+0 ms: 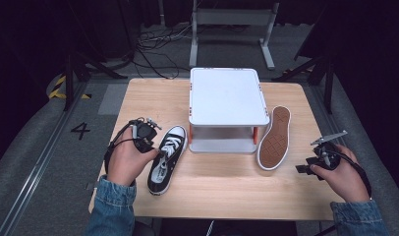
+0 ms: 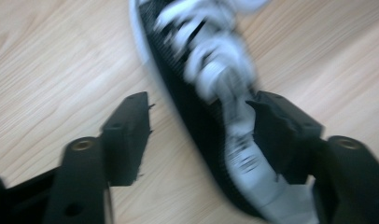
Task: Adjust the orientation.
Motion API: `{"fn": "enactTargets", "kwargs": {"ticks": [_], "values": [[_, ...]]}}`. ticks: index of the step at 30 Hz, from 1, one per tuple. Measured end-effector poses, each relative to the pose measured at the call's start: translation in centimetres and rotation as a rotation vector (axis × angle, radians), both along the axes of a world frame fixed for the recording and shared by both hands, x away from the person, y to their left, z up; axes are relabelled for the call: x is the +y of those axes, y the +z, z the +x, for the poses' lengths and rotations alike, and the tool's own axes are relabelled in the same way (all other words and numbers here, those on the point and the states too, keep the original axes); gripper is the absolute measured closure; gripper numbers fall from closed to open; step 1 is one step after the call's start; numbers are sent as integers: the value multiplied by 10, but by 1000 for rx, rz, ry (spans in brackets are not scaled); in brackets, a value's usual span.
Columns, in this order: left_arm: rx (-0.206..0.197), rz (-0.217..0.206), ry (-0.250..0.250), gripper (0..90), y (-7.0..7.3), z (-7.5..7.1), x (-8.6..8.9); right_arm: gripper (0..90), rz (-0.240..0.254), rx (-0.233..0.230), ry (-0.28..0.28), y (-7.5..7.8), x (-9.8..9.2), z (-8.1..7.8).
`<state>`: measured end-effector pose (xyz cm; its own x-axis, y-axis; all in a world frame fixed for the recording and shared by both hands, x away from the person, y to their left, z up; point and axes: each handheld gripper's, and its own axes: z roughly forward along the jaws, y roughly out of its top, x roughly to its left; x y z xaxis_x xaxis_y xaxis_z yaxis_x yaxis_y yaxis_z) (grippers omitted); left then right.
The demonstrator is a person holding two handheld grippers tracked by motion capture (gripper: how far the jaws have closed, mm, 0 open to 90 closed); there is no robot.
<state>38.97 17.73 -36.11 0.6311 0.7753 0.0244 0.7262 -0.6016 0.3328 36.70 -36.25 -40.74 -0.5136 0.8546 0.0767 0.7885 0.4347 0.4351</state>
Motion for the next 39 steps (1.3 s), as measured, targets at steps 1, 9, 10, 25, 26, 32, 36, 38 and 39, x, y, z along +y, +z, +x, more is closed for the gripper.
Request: {"fn": "enactTargets", "kwargs": {"ticks": [1, 9, 10, 25, 26, 32, 36, 38, 39], "values": [[14, 27, -8, 364, -5, 2, -1, 420, -2, 1, 1, 0, 1, 0], [132, -10, -76, 579, -31, 18, -20, 414, -4, -2, 9, -1, 2, -1], [129, -19, -64, 643, -33, 20, -20, 414, -4, 3, 10, -1, 2, -1], [-93, -302, 292, 852, -19, 19, 21, 405, -13, -3, 27, -4, 4, -1], [-69, -281, 297, 850, -23, 22, 20, 405, -15, -2, 28, -4, 5, 0], [30, -51, 197, 791, -30, 26, 6, 404, -13, -4, 31, -4, 7, -1], [-55, 68, 57, 478, -28, 26, 1, 403, -15, -1, 23, -5, 4, 0], [-105, 162, -47, 392, -34, 30, -6, 402, -14, -3, 27, -5, 5, 0], [-105, 162, -47, 371, -34, 30, -6, 402, -14, -3, 27, -5, 5, 0]]}}
